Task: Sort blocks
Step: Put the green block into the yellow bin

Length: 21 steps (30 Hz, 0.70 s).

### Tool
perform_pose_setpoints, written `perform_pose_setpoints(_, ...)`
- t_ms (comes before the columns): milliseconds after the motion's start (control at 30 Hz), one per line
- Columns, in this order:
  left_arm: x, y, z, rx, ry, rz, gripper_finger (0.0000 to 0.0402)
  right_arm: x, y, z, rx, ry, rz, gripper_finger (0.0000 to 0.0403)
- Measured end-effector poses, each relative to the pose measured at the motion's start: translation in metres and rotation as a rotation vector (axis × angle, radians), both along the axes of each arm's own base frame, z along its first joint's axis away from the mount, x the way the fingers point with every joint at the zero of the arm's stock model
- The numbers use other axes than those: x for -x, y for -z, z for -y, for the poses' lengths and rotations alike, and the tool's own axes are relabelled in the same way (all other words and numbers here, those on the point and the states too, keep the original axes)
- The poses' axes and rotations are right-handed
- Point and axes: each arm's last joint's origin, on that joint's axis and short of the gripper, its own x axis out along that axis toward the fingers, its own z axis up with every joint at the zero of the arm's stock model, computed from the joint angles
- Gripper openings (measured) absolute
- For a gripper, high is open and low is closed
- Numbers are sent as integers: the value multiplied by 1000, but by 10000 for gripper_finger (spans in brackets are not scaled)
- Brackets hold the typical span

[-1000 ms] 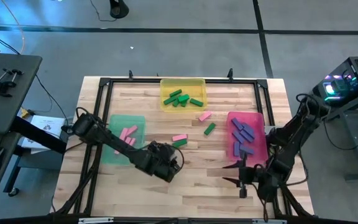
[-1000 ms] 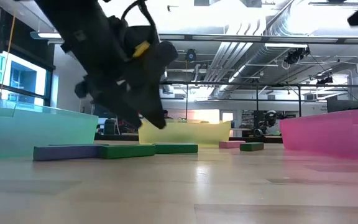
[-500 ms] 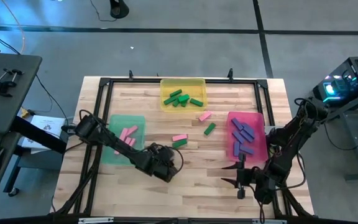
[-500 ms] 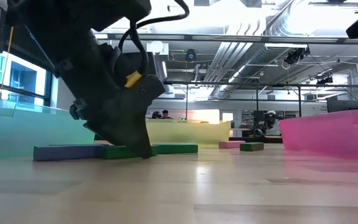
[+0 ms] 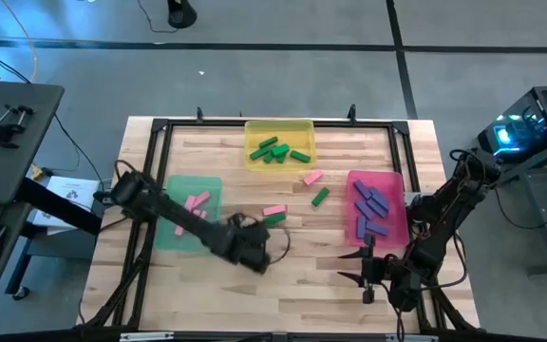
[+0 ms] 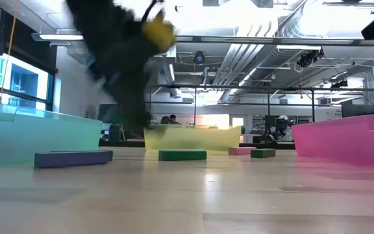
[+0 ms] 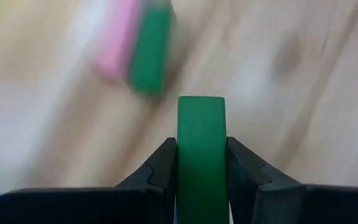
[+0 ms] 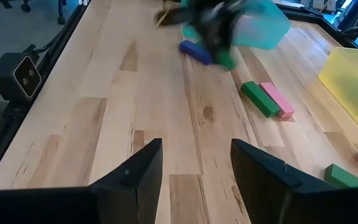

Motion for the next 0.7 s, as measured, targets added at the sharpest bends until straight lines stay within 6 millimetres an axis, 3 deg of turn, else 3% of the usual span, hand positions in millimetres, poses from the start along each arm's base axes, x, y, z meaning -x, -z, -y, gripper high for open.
perform_pose_setpoints(67,-8,-23,-21,-17,-54,10,71,-1,0,1,0,6,1,174)
perform_pose_setpoints(167,-21,-40,-65,-12,-103,-11,71,-3,0,2,1,14,1,174)
perform_pose_setpoints(333,-39,-60,-156,-36,-130,19,71,-6,0,5,0,30,0,174)
perform_pose_setpoints(500,-41,-65,-244,-15,-185,140,71,-8,0,6,-3,36,-1,174)
perform_pose_setpoints(600,-36,-64,-283,53,-196,216,71,-8,0,6,-7,38,-1,174)
perform_pose_setpoints(700,-34,-50,-309,121,-194,227,71,-8,0,6,-9,40,0,174)
